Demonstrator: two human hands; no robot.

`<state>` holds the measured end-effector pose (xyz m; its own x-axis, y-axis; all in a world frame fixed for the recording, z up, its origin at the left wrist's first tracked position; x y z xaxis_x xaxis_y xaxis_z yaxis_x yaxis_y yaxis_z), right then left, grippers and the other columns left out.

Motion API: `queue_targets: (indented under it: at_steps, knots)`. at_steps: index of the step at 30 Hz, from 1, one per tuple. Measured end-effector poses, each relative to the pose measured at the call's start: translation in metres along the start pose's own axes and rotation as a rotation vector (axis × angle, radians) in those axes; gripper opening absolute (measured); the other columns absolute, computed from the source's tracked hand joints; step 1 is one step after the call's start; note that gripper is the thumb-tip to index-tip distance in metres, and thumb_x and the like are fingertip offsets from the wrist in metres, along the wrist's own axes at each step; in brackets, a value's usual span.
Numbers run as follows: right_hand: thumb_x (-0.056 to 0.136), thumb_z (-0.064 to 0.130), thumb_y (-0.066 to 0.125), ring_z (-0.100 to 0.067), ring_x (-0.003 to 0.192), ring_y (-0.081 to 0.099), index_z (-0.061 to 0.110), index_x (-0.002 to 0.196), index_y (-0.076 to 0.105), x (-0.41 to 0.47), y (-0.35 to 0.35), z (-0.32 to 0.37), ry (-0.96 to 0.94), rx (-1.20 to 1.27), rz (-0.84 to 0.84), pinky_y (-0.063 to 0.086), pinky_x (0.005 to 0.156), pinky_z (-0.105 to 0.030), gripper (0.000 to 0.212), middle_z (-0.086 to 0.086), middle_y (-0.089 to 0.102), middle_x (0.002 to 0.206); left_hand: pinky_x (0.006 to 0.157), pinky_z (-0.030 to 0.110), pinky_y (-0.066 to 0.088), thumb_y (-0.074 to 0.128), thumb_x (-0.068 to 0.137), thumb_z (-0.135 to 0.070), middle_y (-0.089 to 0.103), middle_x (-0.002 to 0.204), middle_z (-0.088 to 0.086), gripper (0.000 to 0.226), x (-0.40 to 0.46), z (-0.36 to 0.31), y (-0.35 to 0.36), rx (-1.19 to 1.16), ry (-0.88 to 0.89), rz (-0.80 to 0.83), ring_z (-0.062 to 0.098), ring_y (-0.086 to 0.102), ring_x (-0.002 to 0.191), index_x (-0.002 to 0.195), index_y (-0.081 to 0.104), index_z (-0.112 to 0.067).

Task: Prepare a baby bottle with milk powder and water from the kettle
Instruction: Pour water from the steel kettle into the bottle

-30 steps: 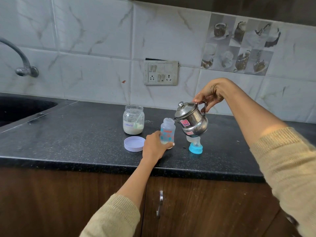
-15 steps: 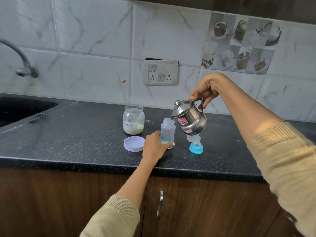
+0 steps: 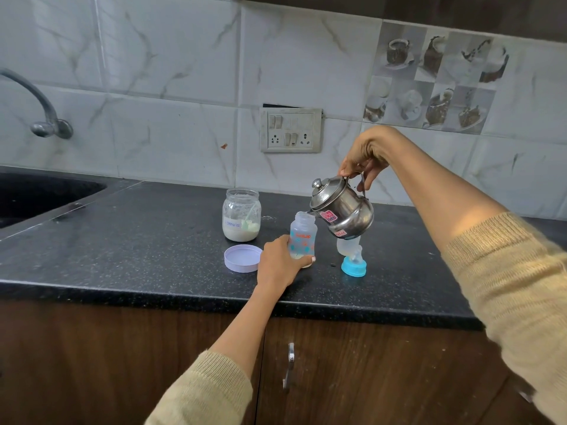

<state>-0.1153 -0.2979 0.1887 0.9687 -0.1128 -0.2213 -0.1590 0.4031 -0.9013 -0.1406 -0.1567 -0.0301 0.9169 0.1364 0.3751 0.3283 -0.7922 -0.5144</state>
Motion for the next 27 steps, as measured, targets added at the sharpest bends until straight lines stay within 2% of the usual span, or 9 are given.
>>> queue_targets:
  at_steps: [6,10,15,23,27]
  knots:
    - [0.095,0.004,0.051,-0.032,0.118,0.058,0.008,0.121,0.060,-0.001,0.000,0.005,-0.007,-0.058,-0.016,0.054,0.081,-0.040,0.028,-0.010,0.048,0.139,0.087,0.030,0.046,0.076,0.070,-0.042,0.061,0.123,0.005,0.063,0.001,0.001,0.001,0.010,0.000,0.009,0.020,0.058,0.111,0.120,0.053,-0.012]
    - [0.096,0.004,0.049,-0.033,0.119,0.056,0.007,0.125,0.058,0.000,0.000,0.009,-0.007,-0.094,-0.011,0.047,0.098,-0.037,0.030,-0.011,0.046,0.141,0.088,0.030,0.046,0.075,0.070,-0.043,0.061,0.123,0.005,0.064,0.002,0.001,0.001,0.018,-0.003,0.006,0.020,0.057,0.111,0.122,0.053,-0.012]
    - [0.096,0.007,0.050,-0.032,0.119,0.056,0.008,0.124,0.057,-0.002,0.000,0.013,-0.009,-0.113,0.001,0.052,0.088,-0.036,0.029,-0.011,0.045,0.142,0.088,0.031,0.047,0.075,0.070,-0.042,0.060,0.124,0.006,0.064,0.002,0.002,0.002,0.011,0.001,0.008,0.020,0.057,0.112,0.122,0.052,-0.012]
    - [0.096,0.007,0.050,-0.030,0.121,0.056,0.009,0.126,0.056,-0.005,0.000,0.016,-0.001,-0.136,-0.002,0.045,0.098,-0.030,0.031,-0.010,0.045,0.142,0.088,0.032,0.047,0.076,0.070,-0.041,0.061,0.123,0.006,0.065,0.001,0.002,0.001,0.009,0.000,0.008,0.021,0.058,0.110,0.122,0.052,-0.012]
    - [0.095,0.007,0.051,-0.029,0.120,0.056,0.010,0.126,0.056,-0.007,0.000,0.018,-0.001,-0.163,-0.004,0.047,0.089,-0.030,0.031,-0.011,0.046,0.141,0.088,0.031,0.047,0.076,0.070,-0.042,0.060,0.124,0.006,0.065,0.002,0.002,0.002,0.008,-0.006,0.005,0.020,0.057,0.111,0.123,0.052,-0.012]
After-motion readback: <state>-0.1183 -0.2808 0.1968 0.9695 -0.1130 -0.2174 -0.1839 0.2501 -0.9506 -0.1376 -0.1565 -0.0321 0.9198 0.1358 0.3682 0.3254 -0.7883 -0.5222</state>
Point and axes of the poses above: each hand's wrist, its own x-axis towards the middle knuckle, its own y-axis out of the palm, z = x × y, the point moved 3 cm from there along x, towards the middle knuckle
